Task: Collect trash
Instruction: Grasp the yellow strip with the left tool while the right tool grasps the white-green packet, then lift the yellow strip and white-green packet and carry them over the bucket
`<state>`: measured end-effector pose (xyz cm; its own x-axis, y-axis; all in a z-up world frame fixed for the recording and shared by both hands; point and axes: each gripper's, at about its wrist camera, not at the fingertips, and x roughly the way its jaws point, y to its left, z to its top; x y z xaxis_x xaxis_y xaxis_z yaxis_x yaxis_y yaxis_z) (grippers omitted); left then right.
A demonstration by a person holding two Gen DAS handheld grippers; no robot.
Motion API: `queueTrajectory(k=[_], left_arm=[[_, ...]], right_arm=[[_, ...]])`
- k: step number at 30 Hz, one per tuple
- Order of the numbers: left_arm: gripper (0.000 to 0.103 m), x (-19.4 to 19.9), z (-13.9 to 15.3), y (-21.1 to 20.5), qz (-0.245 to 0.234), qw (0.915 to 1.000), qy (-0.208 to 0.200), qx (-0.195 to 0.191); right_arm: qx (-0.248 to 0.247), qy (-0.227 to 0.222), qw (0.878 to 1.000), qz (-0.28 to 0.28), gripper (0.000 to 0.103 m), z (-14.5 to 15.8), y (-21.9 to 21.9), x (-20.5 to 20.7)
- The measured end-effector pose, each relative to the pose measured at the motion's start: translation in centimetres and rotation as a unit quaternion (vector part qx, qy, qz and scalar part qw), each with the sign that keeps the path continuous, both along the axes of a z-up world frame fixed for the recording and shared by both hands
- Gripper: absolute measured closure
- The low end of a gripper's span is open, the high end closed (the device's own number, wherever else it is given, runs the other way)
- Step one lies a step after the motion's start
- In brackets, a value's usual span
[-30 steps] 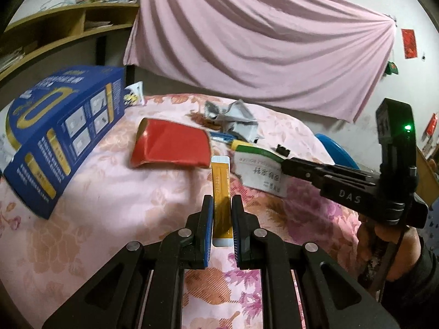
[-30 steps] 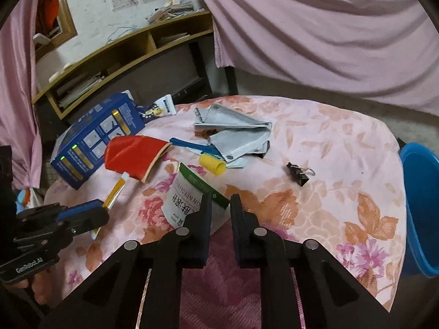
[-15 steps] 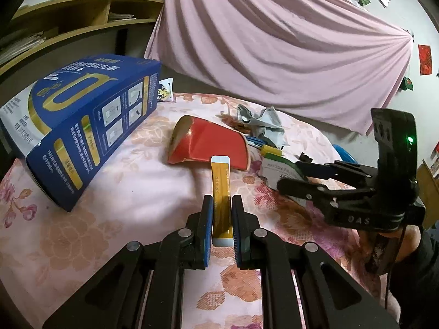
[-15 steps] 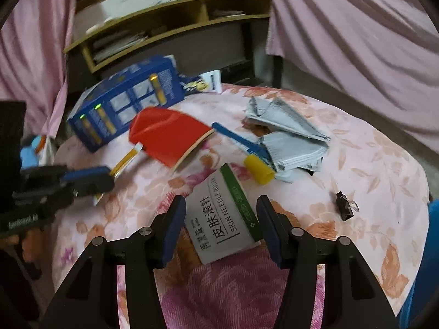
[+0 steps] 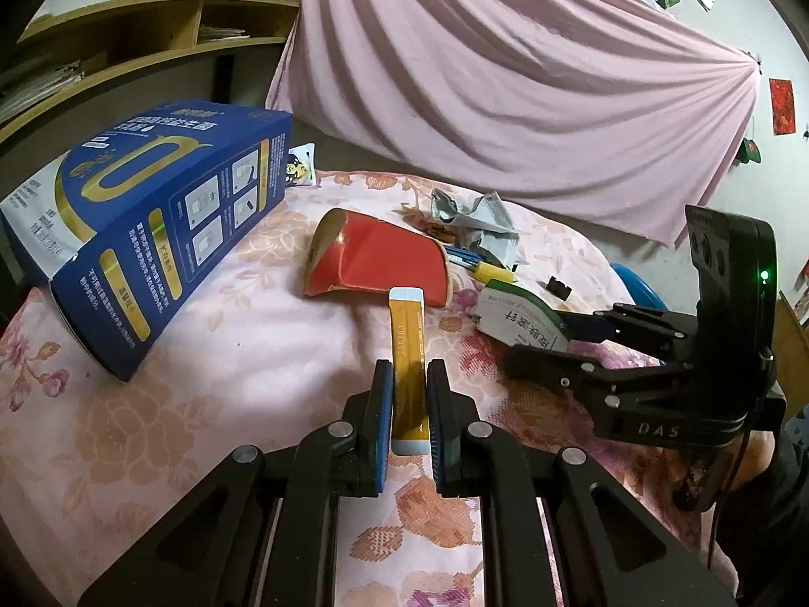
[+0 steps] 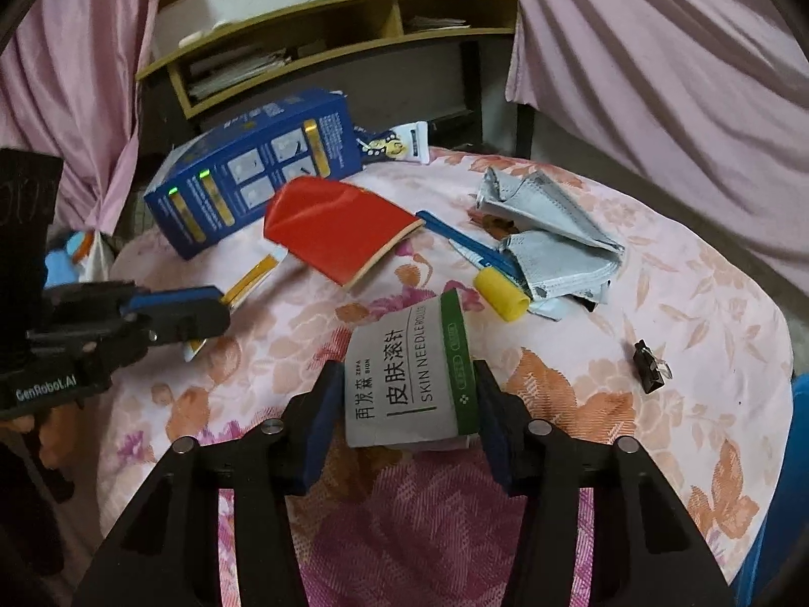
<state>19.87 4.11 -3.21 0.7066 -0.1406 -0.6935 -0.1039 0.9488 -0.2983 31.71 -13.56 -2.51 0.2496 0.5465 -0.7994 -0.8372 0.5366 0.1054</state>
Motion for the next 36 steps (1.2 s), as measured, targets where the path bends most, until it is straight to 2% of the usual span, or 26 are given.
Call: queueTrajectory(k=[3, 6, 11, 14, 18, 23, 28, 31, 36], left_arm=[[0.093, -0.1, 0.1, -0.1, 0.001, 1.0000, -0.003, 0.000], [0.093, -0.2, 0.3, -0.2, 0.002, 0.9999, -0.012, 0.000], [0.093, -0.6, 1.7, -0.9, -0.003, 0.9988, -0.049, -0.003], [0.093, -0.5, 3.3, -1.7, -0.008, 0.9960, -0.089, -0.003], [0.093, 0.0, 6.3, -3.6, -0.014, 0.9876, -0.156, 0.006], [0.093, 0.5, 10.5, -7.0, -0.037, 0.9687, -0.245, 0.024], [0.093, 1.3, 14.3, -11.3, -0.067, 0.9410, -0.328, 0.048], [0.093, 2.3, 15.6, -13.9, -0.089, 0.9246, -0.366, 0.057], [0.093, 4.6, 16.4, -17.8, -0.127, 0.9054, -0.400, 0.065]], right_arm=[[-0.003, -0.002, 1.000, 0.000, 0.056, 0.0, 0.0, -0.3], [-0.009, -0.025, 1.000, 0.000, 0.056, 0.2, -0.1, -1.1], [0.048, -0.089, 0.995, -0.028, 0.056, 3.2, -2.4, -3.1], [0.090, -0.152, 0.983, -0.051, 0.056, 6.0, -4.3, -4.6], [0.135, -0.229, 0.960, -0.088, 0.056, 9.7, -6.8, -6.1], [0.194, -0.312, 0.920, -0.138, 0.056, 14.3, -10.6, -7.3], [0.220, -0.368, 0.886, -0.176, 0.056, 16.7, -13.9, -7.7], [0.233, -0.393, 0.866, -0.203, 0.056, 17.6, -16.3, -7.3], [0.236, -0.425, 0.841, -0.237, 0.056, 18.0, -20.2, -6.4]])
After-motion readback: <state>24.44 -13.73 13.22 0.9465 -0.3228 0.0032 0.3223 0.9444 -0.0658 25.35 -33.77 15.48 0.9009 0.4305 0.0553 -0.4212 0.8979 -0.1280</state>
